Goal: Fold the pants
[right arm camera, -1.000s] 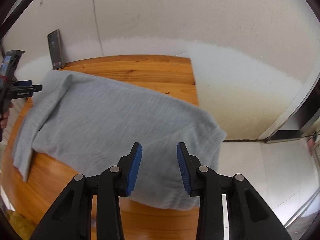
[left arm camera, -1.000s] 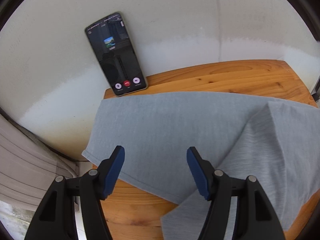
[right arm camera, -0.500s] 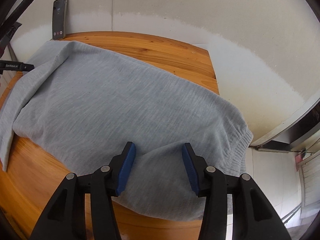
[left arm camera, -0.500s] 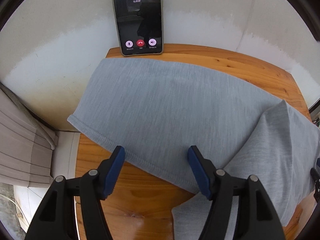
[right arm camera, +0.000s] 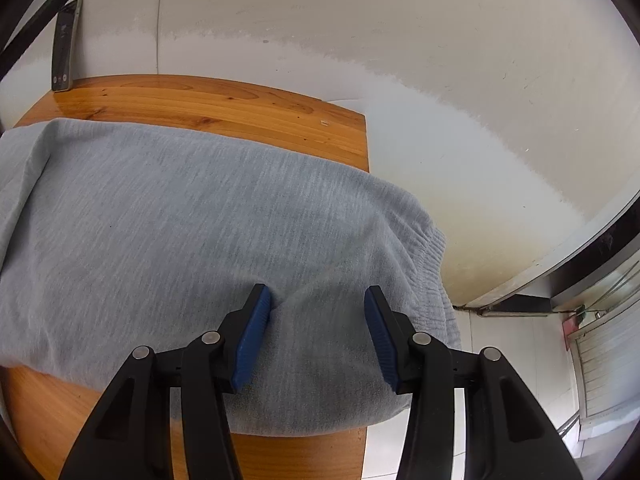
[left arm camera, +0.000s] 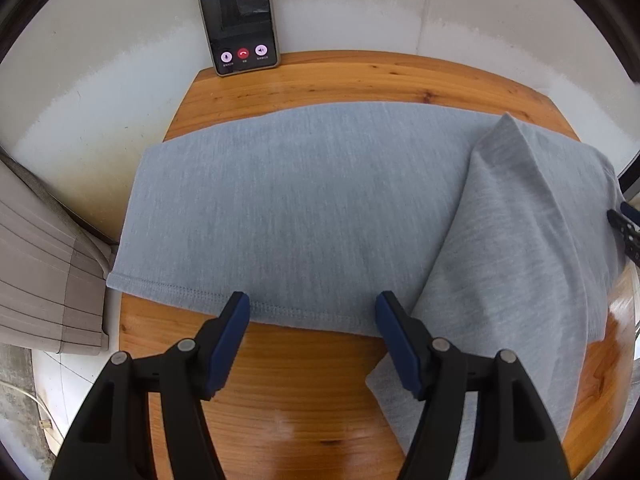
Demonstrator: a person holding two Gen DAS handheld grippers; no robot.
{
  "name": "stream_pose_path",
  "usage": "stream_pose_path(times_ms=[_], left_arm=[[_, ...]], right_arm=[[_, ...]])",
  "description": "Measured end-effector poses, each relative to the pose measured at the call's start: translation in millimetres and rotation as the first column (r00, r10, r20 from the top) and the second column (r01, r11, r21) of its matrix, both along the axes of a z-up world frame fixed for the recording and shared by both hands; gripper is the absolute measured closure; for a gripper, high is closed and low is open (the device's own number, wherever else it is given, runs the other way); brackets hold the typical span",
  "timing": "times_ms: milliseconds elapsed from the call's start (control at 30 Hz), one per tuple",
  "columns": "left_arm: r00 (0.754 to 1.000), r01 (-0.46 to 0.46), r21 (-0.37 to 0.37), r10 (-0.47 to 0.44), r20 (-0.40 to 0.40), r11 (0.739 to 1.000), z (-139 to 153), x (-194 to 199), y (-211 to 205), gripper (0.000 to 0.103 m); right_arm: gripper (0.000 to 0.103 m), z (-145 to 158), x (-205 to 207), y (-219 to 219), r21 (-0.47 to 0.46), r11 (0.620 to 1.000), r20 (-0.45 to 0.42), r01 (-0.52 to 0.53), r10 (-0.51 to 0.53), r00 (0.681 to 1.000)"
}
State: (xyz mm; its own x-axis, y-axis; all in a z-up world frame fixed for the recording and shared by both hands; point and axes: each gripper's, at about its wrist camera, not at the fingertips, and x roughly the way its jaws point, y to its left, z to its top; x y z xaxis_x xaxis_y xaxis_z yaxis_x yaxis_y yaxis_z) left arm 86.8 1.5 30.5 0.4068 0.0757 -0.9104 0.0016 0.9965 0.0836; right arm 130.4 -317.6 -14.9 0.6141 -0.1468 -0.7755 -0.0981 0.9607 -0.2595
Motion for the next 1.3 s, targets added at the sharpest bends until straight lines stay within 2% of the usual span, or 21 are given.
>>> stream_pose_path(times_ms=[200, 400, 533, 667, 900, 1067, 1300], left_arm=[[0.999, 0.027, -0.009, -0.027, 0.041, 1.000, 8.6, -16.9, -1.5, 0.034], [0.989, 0.083, -0.002, -0.083, 0.121, 0.997, 35.9, -45.4, -20.4, 0.034], [0.979, 0.141, -0.030, -0.135, 0.151, 0.990, 48.8, -64.6, -36.6, 0.034], [0.972, 0.196, -0.088, -0.182, 0.146, 0.977, 51.6, -82.3, -55.7, 0.034], [0.952, 0.296, -0.130, -0.280, 0.125, 0.946, 43.8, -108.5, -92.0, 0.034], [0.932, 0.363, -0.188, -0.356, 0.071, 0.913, 31.4, -124.6, -114.6, 0.034], [0.890, 0.454, -0.138, -0.455, 0.030, 0.880, 14.0, -143.6, -146.5, 0.034]], right_arm=[[0.056, 4.0, -10.7, -1.6, 0.088, 0.996, 0.005, -0.034, 0.034, 0.999], [0.056, 20.6, -50.2, 16.4, 0.096, 0.991, 0.063, -0.095, 0.089, 0.994], [0.056, 29.3, -78.7, 28.1, 0.147, 0.981, 0.070, -0.128, 0.119, 0.990], [0.056, 33.4, -106.8, 36.9, 0.181, 0.976, 0.063, -0.125, 0.115, 0.991], [0.056, 34.0, -146.8, 41.1, 0.212, 0.973, 0.046, -0.092, 0.084, 0.995], [0.056, 22.5, -163.2, 50.1, 0.175, 0.983, 0.029, -0.062, 0.057, 0.998], [0.056, 11.2, -173.7, 56.3, 0.231, 0.972, 0.014, -0.042, 0.040, 0.999]])
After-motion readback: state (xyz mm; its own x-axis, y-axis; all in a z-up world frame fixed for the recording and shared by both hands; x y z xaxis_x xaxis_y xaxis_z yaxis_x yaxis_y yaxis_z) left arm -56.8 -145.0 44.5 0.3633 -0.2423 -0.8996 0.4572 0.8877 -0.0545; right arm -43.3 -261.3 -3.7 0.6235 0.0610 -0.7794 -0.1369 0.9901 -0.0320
